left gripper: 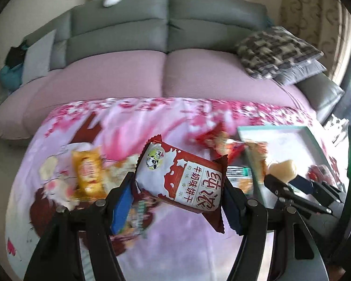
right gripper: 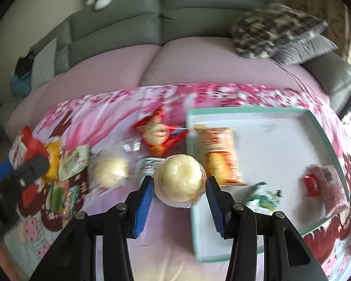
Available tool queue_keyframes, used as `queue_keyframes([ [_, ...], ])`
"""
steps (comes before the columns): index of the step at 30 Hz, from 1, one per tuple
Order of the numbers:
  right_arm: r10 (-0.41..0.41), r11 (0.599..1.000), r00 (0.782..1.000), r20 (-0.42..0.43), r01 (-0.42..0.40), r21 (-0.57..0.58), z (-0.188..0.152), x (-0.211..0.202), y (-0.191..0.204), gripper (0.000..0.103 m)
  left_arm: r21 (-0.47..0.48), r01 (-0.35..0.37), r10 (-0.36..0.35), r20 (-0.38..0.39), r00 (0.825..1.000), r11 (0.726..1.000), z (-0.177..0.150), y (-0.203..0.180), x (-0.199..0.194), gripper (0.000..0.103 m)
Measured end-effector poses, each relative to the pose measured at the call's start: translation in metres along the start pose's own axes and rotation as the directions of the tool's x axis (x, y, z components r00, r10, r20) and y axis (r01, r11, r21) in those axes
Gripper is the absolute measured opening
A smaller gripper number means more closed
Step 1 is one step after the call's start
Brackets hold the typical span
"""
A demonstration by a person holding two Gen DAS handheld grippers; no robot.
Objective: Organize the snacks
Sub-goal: 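Lower the milk biscuit bag into the tray with left tool while right releases the pudding there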
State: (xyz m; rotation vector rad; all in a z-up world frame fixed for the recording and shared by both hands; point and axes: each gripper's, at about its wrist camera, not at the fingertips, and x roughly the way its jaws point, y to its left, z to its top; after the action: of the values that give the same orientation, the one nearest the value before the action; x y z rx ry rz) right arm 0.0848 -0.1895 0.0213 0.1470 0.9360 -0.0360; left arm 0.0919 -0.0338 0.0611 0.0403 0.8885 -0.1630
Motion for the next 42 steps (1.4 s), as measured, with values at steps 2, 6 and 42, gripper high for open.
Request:
queue_keyframes([
  [2, -0.018, 0.999, 1.000, 0.001, 0.018, 0.031, 0.002, 0.000, -0.016, 0.049, 0.015, 0.030, -0.030, -0.005, 1.000, 0.999, 0.002, -0.015, 0.005, 0.070],
  [6, -0.061, 0.993, 0.998, -0.003, 0.061, 0.104, 0.003, 0.000, -0.050, 0.049, 0.050, 0.059, -0.060, 0.005, 0.998, 0.997, 0.005, -0.044, 0.008, 0.070],
  [42, -0.278, 0.905, 0.960, -0.038, 0.275, 0.324, -0.005, 0.015, -0.181, 0.049, 0.238, 0.183, -0.191, 0.012, 0.981, 0.954, 0.023, -0.188, 0.091, 0.071],
])
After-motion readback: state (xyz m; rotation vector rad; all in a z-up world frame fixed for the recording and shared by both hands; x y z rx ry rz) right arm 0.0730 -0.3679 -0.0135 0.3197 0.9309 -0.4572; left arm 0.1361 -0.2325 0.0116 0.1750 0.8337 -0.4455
